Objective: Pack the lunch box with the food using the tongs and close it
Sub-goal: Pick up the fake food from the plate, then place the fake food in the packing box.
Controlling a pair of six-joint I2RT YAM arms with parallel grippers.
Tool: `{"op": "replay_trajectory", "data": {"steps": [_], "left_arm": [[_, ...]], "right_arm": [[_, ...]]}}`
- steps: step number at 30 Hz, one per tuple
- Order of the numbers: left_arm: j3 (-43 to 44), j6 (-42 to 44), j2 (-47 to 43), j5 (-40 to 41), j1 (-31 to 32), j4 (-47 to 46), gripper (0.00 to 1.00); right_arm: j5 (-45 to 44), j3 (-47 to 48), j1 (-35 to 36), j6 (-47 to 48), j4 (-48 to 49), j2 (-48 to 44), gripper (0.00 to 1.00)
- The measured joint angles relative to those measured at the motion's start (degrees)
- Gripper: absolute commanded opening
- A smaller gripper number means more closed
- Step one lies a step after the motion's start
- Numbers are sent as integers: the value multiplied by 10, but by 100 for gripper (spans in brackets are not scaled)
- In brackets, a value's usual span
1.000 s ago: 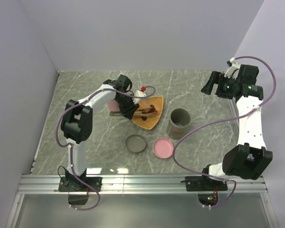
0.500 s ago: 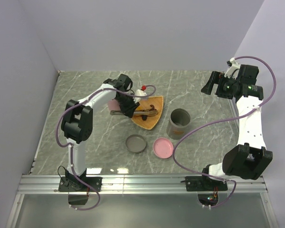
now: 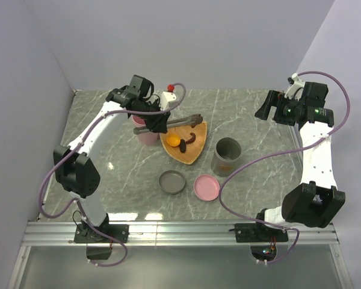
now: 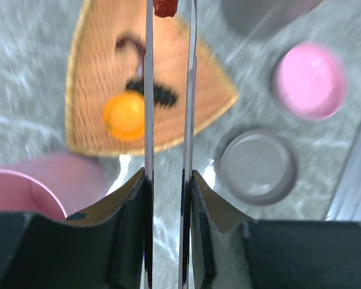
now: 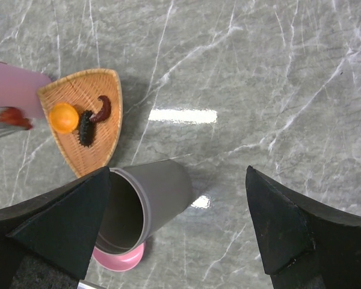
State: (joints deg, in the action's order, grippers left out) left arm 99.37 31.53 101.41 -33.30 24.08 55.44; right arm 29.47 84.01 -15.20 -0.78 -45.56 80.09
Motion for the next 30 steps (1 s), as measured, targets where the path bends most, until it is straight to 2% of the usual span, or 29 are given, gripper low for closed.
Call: {"op": "replay_trajectory", "data": {"steps": [5, 9, 14, 22, 25, 30], "left_arm": [[50, -36, -23, -36, 25, 1, 0], [74, -59, -28, -47, 85, -3, 1], [76, -75, -24, -50, 155, -4, 1], [59, -98, -5, -26, 191, -21, 9], [58, -104, 11, -14, 196, -28, 15], [58, -111, 31, 3, 196, -35, 38]], "right_arm": [[1, 7, -4, 0, -7, 0, 100], [1, 18, -5, 0, -9, 0, 100], [-9, 28, -7, 0, -17, 0, 100], [-31, 34, -8, 7, -26, 0, 100], [-31, 34, -8, 7, -27, 0, 100], [-30, 34, -8, 7, -30, 0, 100]]}}
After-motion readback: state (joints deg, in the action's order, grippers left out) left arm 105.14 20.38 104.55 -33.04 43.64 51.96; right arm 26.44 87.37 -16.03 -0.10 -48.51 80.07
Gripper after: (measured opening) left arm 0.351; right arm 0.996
